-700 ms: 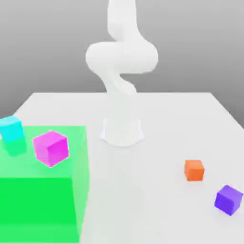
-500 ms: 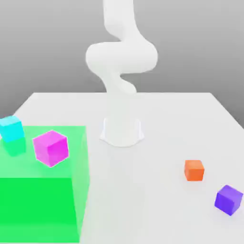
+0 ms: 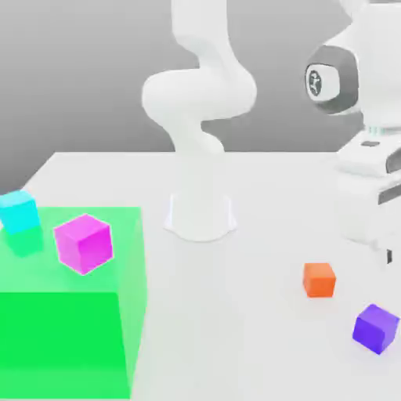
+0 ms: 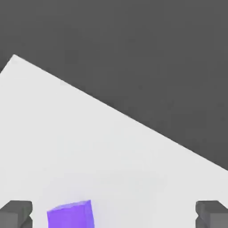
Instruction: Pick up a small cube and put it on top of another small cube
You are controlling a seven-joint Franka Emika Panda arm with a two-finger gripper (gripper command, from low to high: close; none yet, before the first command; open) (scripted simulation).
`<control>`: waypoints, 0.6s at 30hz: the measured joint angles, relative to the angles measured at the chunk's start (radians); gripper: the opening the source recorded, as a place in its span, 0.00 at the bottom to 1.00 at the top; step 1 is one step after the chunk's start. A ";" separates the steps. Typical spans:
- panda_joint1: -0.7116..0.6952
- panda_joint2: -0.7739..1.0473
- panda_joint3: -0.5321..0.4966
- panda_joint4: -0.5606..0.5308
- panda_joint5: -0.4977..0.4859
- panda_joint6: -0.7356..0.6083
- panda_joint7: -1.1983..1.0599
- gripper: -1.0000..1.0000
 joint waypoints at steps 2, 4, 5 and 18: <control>0.027 0.070 0.000 -0.012 -0.057 0.030 0.038 0.50; 0.069 0.139 -0.012 -0.024 -0.124 0.060 0.083 0.50; 0.090 0.173 -0.021 -0.027 -0.156 0.076 0.105 0.50; 0.148 0.370 -0.076 0.002 -0.230 0.223 0.157 0.00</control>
